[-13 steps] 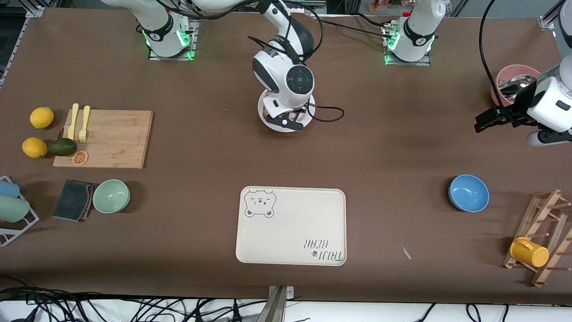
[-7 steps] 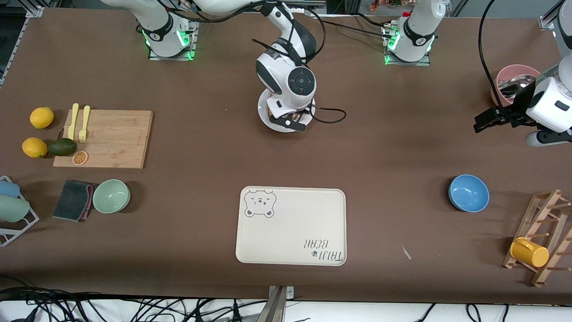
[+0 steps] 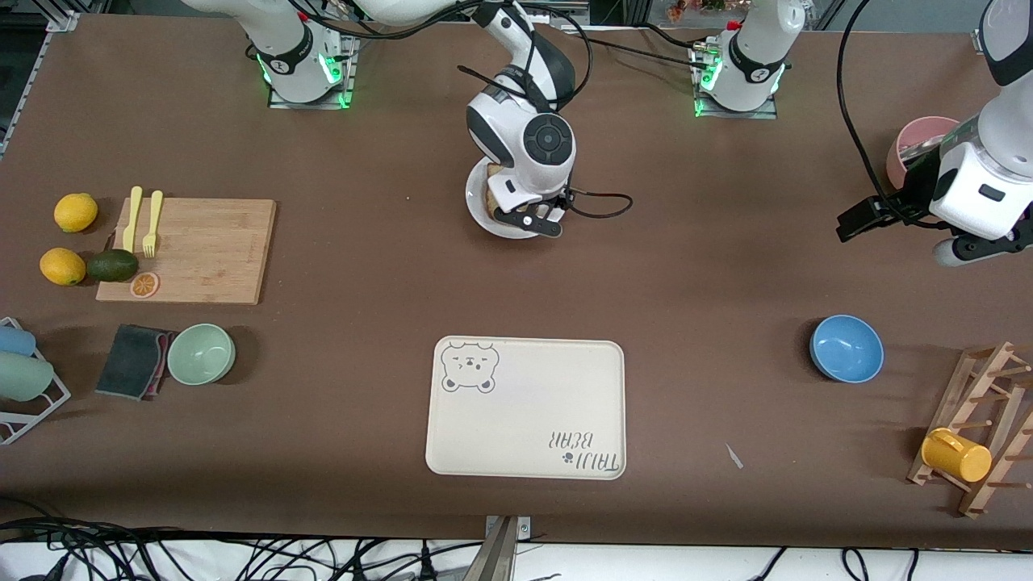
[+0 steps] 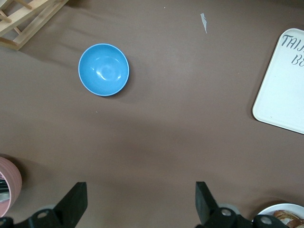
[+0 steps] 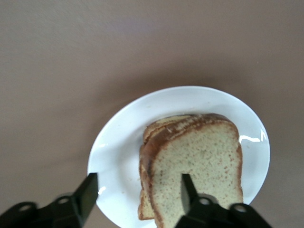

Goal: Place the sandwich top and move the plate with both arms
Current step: 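Lower the bread onto the egg slice and open the right gripper, then withdraw the right gripper while the left gripper reaches toward the plate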

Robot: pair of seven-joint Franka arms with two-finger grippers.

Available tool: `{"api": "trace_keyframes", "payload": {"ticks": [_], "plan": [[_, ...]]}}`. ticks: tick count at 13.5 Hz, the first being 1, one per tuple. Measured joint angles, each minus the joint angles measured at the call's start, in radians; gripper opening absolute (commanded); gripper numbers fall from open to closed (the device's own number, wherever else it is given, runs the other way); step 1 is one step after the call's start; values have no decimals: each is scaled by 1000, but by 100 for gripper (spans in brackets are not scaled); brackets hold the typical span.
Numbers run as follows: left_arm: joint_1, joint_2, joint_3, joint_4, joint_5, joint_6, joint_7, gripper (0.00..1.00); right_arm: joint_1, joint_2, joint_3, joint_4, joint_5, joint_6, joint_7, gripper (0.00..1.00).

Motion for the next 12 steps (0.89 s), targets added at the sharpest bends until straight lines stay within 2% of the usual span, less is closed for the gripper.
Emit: {"api": "trace_keyframes", "payload": {"ticks": [3,6,8,10,12], "plan": [[2,0,0,0,0,0,55,100,-5,-19,-44,26,-6,-58,-59,100],[7,0,2,1,0,0,120,100,-11,-78,-138,37,-23,-149,-236,100],[8,0,4,2,0,0,143,100,-14,-123,-232,38,-26,-225,-388,100],[16,0,8,3,-13,-1,171,100,-17,-160,-355,38,-26,-299,-585,100],[66,3,9,2,-108,-15,236,100,-24,-179,-476,38,-25,-338,-775,100]]}}
